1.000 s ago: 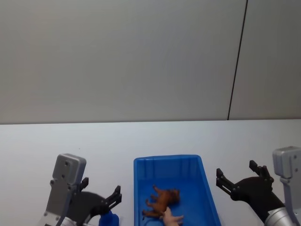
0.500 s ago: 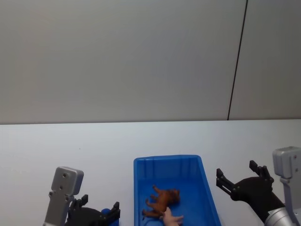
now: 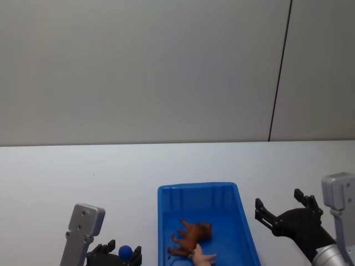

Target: Pick up the two dolls from the table and place them into the box.

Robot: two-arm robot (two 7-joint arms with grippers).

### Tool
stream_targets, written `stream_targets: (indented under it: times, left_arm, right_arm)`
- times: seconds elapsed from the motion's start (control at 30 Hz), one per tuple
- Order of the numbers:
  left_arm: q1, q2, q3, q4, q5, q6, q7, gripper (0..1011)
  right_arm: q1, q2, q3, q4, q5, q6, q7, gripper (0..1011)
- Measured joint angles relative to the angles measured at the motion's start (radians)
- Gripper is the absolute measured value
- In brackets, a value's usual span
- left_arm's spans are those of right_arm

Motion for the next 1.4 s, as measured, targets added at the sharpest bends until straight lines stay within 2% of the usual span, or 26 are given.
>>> stream_targets:
  times: [0.13,0.23,0.27,0.33,0.37,0.67,0.97,1.27,1.4]
  left_arm:
    - [-0.005,-0.006,0.001,0.013,0.008,0.003,-0.005,591]
    - [-0.007,-0.009,0.002,0.018,0.014,0.005,-0.007,533]
    - [-0.007,-0.010,0.002,0.019,0.018,0.006,-0.007,463]
    - [-0.007,-0.011,0.002,0.019,0.022,0.006,-0.007,424]
    - [-0.007,-0.011,0.002,0.019,0.024,0.006,-0.007,364]
    - [-0.004,-0.009,-0.003,-0.002,0.047,0.002,0.003,288]
    - [-0.002,-0.003,-0.011,-0.043,0.079,-0.034,0.005,240]
    - [-0.023,-0.010,-0.015,-0.067,0.117,-0.096,-0.057,187]
    - [-0.040,-0.020,-0.015,-0.068,0.129,-0.131,-0.110,165]
  right_arm:
    - [0.000,0.000,0.000,0.000,0.000,0.000,0.000,1001]
    - [0.000,0.000,0.000,0.000,0.000,0.000,0.000,1001]
    - [0.000,0.000,0.000,0.000,0.000,0.000,0.000,1001]
    - [0.000,0.000,0.000,0.000,0.000,0.000,0.000,1001]
    - [0.000,0.000,0.000,0.000,0.000,0.000,0.000,1001]
    - [0.000,0.000,0.000,0.000,0.000,0.000,0.000,1001]
    - [0.000,0.000,0.000,0.000,0.000,0.000,0.000,1001]
    - [0.000,0.000,0.000,0.000,0.000,0.000,0.000,1001]
    - [0.000,0.000,0.000,0.000,0.000,0.000,0.000,1001]
